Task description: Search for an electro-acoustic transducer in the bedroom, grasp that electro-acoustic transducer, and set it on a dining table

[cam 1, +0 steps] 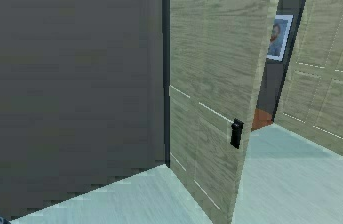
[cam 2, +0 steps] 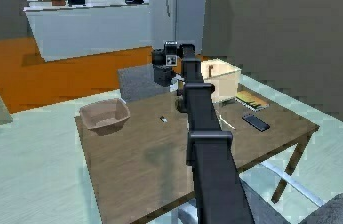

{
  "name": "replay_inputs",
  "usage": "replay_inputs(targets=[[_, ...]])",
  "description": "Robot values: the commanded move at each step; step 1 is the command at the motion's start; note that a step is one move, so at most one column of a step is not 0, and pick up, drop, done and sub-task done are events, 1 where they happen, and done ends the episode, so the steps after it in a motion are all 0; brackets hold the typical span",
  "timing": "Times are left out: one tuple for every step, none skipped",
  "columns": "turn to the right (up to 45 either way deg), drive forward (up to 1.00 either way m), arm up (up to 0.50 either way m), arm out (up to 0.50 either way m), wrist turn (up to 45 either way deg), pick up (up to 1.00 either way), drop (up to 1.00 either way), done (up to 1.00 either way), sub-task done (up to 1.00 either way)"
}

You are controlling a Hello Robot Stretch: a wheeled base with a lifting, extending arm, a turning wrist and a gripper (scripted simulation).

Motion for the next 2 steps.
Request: replay_inputs(targets=[[0.0,0.00,0.04,0.00,0.0,0.00,0.00,0.00,0.00],[0.0,0.00,0.00,-0.08,0.0,0.00,0.00,0.00,0.00]])
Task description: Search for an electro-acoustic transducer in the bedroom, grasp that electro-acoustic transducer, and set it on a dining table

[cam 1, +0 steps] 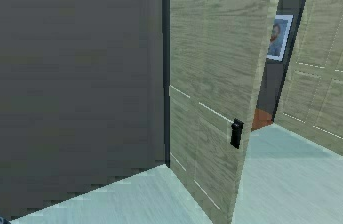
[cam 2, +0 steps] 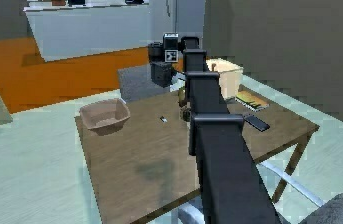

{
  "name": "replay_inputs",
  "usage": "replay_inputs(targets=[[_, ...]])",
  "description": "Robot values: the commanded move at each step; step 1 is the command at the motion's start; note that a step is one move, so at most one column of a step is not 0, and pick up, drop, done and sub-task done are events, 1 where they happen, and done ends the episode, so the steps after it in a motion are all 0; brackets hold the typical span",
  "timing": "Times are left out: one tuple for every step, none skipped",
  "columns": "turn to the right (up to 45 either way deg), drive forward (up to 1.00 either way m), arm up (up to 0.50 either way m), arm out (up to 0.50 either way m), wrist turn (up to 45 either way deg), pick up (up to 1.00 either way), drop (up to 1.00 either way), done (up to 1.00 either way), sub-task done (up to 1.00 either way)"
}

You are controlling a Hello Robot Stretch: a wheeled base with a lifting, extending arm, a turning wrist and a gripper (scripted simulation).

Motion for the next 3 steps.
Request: replay_inputs(targets=[[0.0,0.00,0.00,0.00,-45.0,0.00,0.00,0.00,0.00],[0.0,0.00,0.00,0.00,-45.0,0.00,0.00,0.00,0.00],[0.0,0.00,0.00,0.00,-45.0,0.00,0.00,0.00,0.00]])
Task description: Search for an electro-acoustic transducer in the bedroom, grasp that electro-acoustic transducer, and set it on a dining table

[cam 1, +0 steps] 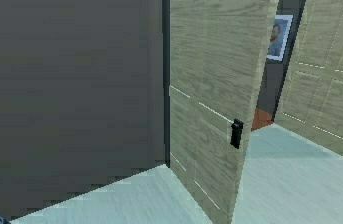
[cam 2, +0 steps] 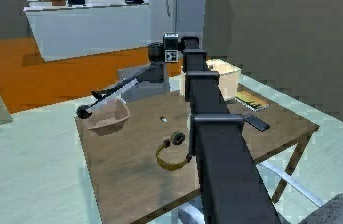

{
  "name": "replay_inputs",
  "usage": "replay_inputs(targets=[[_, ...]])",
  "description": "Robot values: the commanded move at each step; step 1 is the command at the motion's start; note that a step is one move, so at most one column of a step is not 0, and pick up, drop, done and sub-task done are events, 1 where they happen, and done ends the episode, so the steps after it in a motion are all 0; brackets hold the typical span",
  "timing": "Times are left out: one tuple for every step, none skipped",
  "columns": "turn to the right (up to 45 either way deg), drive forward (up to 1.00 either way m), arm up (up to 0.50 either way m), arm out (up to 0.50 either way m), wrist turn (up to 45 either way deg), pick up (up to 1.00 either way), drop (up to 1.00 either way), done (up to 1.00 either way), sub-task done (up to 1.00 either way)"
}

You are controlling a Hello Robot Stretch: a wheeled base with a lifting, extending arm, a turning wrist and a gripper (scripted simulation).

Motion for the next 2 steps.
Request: replay_inputs(targets=[[0.0,0.00,0.00,0.00,-42.0,0.00,0.00,0.00,0.00],[0.0,0.00,0.00,-0.40,0.0,0.00,0.00,0.00,0.00]])
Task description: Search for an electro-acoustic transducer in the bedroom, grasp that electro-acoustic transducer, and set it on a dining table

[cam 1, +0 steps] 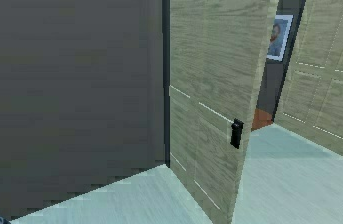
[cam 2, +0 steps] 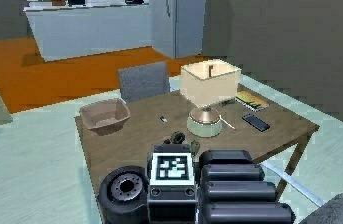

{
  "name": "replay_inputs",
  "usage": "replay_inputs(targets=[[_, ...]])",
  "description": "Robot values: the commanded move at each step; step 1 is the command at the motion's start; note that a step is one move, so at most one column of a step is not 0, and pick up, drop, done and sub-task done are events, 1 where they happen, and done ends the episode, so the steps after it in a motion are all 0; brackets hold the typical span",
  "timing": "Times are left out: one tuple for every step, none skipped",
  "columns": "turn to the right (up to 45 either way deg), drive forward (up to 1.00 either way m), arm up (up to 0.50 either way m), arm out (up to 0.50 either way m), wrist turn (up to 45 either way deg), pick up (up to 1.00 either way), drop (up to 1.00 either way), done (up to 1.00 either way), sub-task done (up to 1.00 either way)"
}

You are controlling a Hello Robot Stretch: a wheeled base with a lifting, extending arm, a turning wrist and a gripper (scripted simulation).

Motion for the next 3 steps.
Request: replay_inputs(targets=[[0.0,0.00,0.00,0.28,0.0,0.00,0.00,0.00,0.00],[0.0,0.00,0.00,0.00,45.0,0.00,0.00,0.00,0.00],[0.0,0.00,0.00,0.00,45.0,0.00,0.00,0.00,0.00]])
